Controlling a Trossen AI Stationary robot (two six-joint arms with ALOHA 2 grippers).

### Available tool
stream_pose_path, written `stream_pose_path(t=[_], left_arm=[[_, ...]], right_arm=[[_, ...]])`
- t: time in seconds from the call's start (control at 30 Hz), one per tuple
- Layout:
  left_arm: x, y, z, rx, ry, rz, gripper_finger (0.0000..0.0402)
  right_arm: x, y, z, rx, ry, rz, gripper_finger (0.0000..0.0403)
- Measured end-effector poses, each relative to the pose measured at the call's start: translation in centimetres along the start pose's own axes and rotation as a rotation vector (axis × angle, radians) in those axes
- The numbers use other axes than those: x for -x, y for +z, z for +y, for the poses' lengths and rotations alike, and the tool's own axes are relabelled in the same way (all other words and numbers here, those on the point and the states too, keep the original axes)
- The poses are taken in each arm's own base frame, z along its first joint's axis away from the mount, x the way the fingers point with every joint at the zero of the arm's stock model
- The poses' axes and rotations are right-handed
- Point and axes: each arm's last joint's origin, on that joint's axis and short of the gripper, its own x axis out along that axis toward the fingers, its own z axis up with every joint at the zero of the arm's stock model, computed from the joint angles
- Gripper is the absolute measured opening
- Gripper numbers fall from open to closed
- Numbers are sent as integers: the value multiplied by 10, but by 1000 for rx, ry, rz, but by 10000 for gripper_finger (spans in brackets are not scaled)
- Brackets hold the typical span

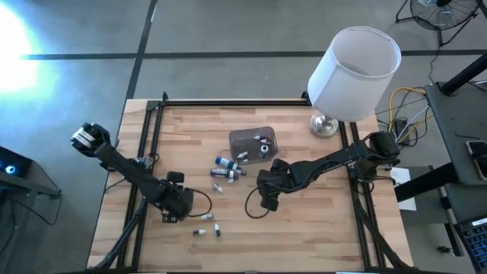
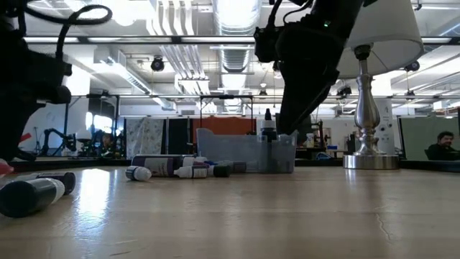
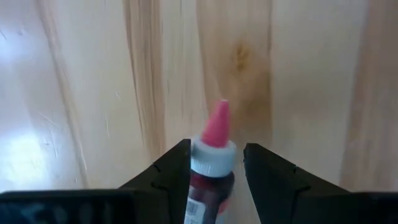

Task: Pick & Place food coloring
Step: Put the large pink food coloring bottle into the bin

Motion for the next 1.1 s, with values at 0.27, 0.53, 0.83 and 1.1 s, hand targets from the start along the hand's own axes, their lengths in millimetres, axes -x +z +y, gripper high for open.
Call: stream_pose_path(t=[0.27, 0.53, 0.83, 1.1], left_arm=[[-16, -2, -1, -30, 13, 39, 126], [-16, -3, -2, -65, -11, 58, 110], [-11, 2, -1, -48, 30, 9, 73], [39, 30, 28, 457, 285, -406, 73]], right_arm=[[0, 0, 0, 8, 1, -1, 261], [0, 0, 0, 9, 3, -2, 249], [1, 5, 2, -26, 20, -50, 230], [43, 24, -7, -227, -75, -369, 224]])
